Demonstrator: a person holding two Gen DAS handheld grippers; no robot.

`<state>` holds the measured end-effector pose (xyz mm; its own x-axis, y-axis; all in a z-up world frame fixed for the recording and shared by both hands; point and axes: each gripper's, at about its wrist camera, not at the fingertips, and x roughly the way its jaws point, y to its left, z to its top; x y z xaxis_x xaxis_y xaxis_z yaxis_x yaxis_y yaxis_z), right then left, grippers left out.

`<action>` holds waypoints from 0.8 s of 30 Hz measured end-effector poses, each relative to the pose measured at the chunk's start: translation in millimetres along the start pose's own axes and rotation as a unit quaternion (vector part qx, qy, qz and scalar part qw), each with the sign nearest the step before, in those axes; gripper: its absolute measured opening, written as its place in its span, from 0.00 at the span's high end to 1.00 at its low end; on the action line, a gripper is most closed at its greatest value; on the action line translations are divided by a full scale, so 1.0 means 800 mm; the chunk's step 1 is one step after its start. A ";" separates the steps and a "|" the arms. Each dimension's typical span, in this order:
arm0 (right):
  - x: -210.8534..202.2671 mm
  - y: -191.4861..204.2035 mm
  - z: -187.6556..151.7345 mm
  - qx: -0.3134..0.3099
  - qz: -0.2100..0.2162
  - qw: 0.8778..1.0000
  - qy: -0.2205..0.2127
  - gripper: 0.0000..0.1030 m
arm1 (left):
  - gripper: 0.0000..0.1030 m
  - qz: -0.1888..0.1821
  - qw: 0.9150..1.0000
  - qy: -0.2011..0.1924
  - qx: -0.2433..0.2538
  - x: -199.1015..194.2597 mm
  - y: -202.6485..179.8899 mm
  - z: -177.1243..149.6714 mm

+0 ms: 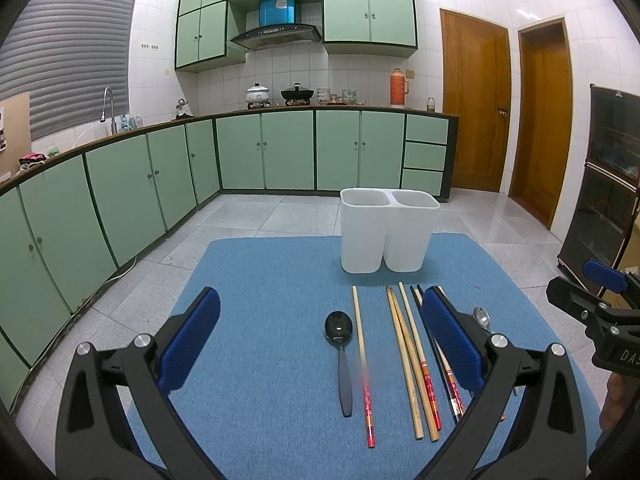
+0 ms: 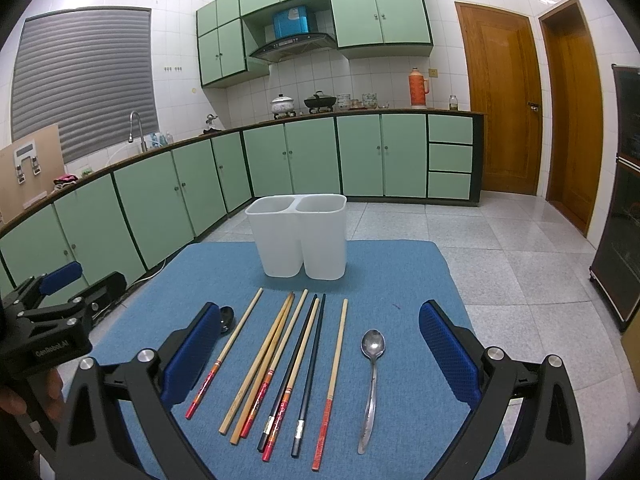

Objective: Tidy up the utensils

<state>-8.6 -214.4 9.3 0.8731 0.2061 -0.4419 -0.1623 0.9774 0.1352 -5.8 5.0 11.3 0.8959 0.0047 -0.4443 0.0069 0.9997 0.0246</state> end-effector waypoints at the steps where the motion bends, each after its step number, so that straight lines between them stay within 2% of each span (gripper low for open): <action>1: 0.000 0.000 0.000 0.000 0.000 1.000 0.000 0.06 | 0.05 0.000 1.000 0.000 0.000 -0.001 0.000 0.001; 24: 0.002 -0.004 0.002 0.001 -0.003 1.000 0.001 0.06 | 0.05 0.001 1.000 0.000 -0.002 -0.001 0.000 0.001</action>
<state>-6.0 -217.5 10.0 0.8726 0.2008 -0.4452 -0.1569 0.9785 0.1339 -6.0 4.8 11.9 0.8963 0.0061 -0.4434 0.0039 0.9998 0.0218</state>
